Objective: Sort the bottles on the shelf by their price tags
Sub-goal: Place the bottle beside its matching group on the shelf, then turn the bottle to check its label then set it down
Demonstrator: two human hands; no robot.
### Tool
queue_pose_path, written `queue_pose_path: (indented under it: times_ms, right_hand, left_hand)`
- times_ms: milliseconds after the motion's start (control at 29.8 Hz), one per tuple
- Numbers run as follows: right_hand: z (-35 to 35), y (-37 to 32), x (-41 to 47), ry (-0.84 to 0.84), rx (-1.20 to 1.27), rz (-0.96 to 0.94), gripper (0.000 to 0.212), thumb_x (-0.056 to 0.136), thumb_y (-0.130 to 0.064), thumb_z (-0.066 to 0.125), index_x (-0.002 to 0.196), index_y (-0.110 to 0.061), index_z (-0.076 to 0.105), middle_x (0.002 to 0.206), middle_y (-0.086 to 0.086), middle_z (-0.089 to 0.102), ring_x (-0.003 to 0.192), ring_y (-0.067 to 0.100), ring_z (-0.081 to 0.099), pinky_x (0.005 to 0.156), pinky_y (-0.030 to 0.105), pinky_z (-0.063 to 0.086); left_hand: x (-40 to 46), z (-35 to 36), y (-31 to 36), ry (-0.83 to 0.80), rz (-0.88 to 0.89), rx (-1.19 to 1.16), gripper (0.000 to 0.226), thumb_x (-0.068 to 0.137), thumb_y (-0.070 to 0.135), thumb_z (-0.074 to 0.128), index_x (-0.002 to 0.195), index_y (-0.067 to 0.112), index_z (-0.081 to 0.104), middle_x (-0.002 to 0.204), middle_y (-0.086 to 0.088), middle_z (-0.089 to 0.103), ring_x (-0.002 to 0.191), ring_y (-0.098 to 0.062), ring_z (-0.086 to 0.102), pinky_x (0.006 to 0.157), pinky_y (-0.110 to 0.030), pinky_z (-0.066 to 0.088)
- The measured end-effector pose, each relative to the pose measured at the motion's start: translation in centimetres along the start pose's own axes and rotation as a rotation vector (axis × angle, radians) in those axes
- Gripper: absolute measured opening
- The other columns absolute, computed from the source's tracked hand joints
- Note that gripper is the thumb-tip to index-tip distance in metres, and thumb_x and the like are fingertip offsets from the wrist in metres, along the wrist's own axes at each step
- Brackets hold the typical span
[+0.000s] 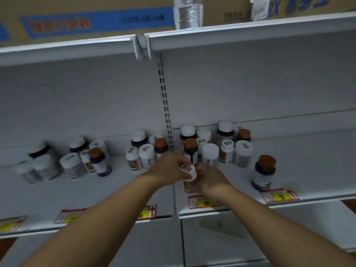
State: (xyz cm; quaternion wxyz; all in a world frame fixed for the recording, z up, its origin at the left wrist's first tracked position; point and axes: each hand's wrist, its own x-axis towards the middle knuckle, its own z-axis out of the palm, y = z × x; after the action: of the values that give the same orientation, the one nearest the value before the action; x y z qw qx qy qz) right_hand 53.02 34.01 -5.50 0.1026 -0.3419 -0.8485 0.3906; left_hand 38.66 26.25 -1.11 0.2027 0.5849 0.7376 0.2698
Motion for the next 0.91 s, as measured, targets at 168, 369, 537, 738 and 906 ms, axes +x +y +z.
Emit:
queue_pose_path:
  times_ms: [168, 369, 537, 738, 906]
  right_hand:
    - [1.6, 0.9, 0.1, 0.016, -0.084, 0.049, 0.029, 0.064, -0.052, 0.066, 0.087, -0.039, 0.053, 0.086, -0.013, 0.062, 0.069, -0.001, 0.054, 0.053, 0.015, 0.035]
    - [1.5, -4.5, -2.4, 0.435, 0.061, -0.334, 0.065, 0.076, -0.053, 0.058, 0.135, -0.042, 0.034, 0.147, -0.004, 0.039, 0.134, 0.013, 0.037, 0.105, 0.03, 0.033]
    - [9.3, -13.8, -0.1, 0.208, -0.102, -0.536, 0.062, 0.081, -0.057, 0.051, 0.135, -0.05, 0.022, 0.144, -0.031, 0.011, 0.137, -0.004, 0.011, 0.106, 0.011, 0.008]
    - [22.7, -21.9, 7.4, -0.144, -0.112, -0.371, 0.059, 0.086, -0.046, 0.052, 0.14, -0.037, 0.029, 0.153, -0.014, 0.022, 0.139, 0.004, 0.02, 0.106, 0.014, 0.015]
    - [28.7, -27.8, 11.7, -0.161, 0.056, -0.273, 0.057, 0.089, -0.041, 0.054, 0.14, -0.029, 0.033, 0.146, -0.002, 0.039, 0.127, 0.015, 0.043, 0.101, 0.023, 0.034]
  left_hand:
    - [-0.5, 1.6, -1.4, 0.033, -0.014, -0.02, 0.048, 0.065, 0.034, 0.079, 0.11, 0.029, 0.066, 0.114, 0.009, 0.066, 0.096, -0.002, 0.058, 0.069, -0.003, 0.039]
    - [-2.6, -3.4, -3.8, 0.27, 0.163, -0.152, 0.051, 0.078, 0.044, 0.066, 0.125, 0.037, 0.046, 0.118, 0.027, 0.05, 0.104, 0.023, 0.038, 0.083, 0.009, 0.026]
    - [-6.7, -10.9, -12.7, 0.574, 0.067, -0.126, 0.042, 0.088, 0.027, 0.058, 0.128, 0.024, 0.05, 0.121, 0.01, 0.057, 0.111, 0.003, 0.049, 0.085, 0.0, 0.03]
    - [-14.4, -19.3, -25.7, 0.709, -0.135, -0.061, 0.019, 0.084, 0.022, 0.061, 0.102, 0.027, 0.063, 0.097, 0.008, 0.057, 0.087, -0.005, 0.054, 0.073, -0.025, 0.042]
    - [-16.3, -26.2, -32.2, 0.643, -0.197, 0.104, 0.015, 0.077, 0.013, 0.058, 0.078, 0.0, 0.066, 0.086, -0.01, 0.067, 0.079, -0.025, 0.062, 0.069, -0.034, 0.049]
